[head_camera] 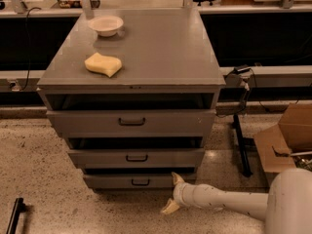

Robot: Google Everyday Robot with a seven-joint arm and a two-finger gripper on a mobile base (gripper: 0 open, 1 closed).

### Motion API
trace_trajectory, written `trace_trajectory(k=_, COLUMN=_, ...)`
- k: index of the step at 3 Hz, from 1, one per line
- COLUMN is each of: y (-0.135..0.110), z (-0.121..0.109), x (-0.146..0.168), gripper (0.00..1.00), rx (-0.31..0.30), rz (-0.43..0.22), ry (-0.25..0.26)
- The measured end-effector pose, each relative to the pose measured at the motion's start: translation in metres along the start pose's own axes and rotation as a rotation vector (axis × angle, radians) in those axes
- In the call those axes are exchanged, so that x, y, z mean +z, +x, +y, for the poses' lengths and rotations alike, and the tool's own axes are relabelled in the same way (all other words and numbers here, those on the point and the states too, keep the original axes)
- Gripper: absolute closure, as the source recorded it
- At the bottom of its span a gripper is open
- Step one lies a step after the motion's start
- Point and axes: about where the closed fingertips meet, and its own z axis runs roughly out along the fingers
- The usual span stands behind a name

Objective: Open bottom drawer

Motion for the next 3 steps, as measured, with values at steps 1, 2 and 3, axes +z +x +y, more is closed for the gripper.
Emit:
trace_trajectory(k=1, y=0.003, z=-0.014, x=0.003, gripper=0.00, rx=-0.014, rz=-0.009, ry=0.002)
trace_trajectory(k=2, y=0.013, z=-0.035, x=0.009, gripper=0.00, rx=-0.012, rz=0.010, ry=0.007)
trace_trajectory(k=3, y=0.032, z=-0.049, x=0.023, gripper=0.00, rx=0.005, rz=0.039, ry=-0.003)
